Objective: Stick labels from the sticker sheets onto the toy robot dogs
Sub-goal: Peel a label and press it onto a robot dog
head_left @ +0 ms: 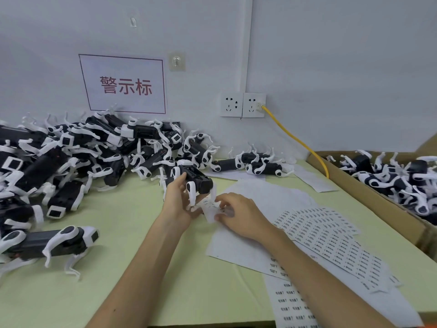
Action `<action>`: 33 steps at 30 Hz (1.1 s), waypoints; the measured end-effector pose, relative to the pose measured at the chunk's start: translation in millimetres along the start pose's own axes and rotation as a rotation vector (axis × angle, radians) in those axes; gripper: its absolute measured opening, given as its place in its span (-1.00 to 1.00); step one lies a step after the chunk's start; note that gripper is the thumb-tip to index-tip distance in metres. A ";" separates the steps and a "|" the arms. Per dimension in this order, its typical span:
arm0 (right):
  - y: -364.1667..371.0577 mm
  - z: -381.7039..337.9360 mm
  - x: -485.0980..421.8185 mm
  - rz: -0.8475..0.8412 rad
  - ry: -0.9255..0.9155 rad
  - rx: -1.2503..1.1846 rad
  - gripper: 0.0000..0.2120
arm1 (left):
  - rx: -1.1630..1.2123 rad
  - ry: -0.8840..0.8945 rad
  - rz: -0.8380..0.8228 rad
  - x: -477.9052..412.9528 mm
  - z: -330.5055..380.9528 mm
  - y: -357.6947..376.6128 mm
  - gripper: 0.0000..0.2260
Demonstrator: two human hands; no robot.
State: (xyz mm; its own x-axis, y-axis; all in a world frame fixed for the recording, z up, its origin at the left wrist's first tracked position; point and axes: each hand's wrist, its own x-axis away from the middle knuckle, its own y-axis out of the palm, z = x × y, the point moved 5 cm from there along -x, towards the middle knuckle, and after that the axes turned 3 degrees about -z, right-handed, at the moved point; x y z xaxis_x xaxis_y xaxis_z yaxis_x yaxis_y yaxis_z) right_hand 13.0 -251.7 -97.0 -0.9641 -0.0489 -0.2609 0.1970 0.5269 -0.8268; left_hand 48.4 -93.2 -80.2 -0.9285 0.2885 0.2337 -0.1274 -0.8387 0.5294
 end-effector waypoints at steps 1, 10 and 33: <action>-0.1 0.2 0.0 0.003 -0.003 -0.014 -0.64 | 0.009 -0.004 -0.006 0.4 -0.3 0.4 -0.71; -3.3 -5.2 2.2 0.065 -0.018 -0.202 -0.87 | 0.045 -0.031 -0.051 3.0 -7.5 9.5 -0.53; -0.3 -2.5 0.2 0.128 -0.036 -0.234 -0.76 | -0.022 -0.026 0.007 7.2 -12.1 13.9 -0.69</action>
State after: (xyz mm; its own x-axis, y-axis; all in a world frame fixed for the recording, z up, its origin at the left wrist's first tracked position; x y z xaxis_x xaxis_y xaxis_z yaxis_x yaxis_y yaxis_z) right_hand 12.3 -249.8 -95.6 -0.9261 0.0024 -0.3772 0.2664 0.7120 -0.6497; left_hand 35.8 -108.4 -81.1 -0.9199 0.2948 0.2586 -0.1292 -0.8505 0.5099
